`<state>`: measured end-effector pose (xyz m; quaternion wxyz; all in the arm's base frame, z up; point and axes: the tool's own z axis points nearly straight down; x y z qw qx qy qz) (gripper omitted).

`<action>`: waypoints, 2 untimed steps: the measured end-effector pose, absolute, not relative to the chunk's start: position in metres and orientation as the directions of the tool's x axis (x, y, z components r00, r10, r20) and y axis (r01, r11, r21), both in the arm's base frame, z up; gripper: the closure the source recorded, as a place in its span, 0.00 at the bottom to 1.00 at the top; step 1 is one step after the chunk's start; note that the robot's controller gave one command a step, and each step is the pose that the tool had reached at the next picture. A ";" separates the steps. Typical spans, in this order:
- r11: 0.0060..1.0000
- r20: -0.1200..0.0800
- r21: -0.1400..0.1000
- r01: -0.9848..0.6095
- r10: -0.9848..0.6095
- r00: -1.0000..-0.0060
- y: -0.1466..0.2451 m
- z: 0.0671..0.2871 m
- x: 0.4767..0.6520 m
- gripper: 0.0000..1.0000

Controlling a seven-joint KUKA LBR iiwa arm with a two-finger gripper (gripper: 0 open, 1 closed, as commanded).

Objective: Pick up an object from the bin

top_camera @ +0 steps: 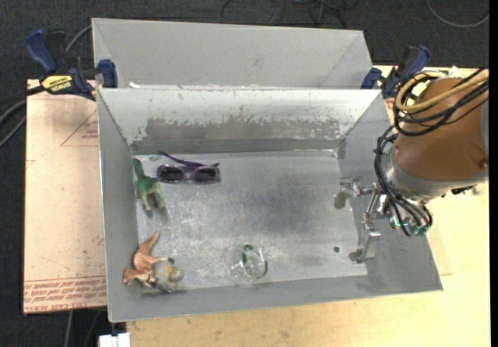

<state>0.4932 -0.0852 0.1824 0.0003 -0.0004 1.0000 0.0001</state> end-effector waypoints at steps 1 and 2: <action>1.000 -0.001 0.000 -0.001 -0.001 -1.000 -0.085 0.182 0.493 0.00; 0.996 -0.002 0.001 -0.088 -0.088 -0.996 -0.027 0.096 0.501 0.00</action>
Offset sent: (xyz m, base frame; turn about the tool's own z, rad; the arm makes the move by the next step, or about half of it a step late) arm 0.0072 0.0568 -0.0855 -0.0841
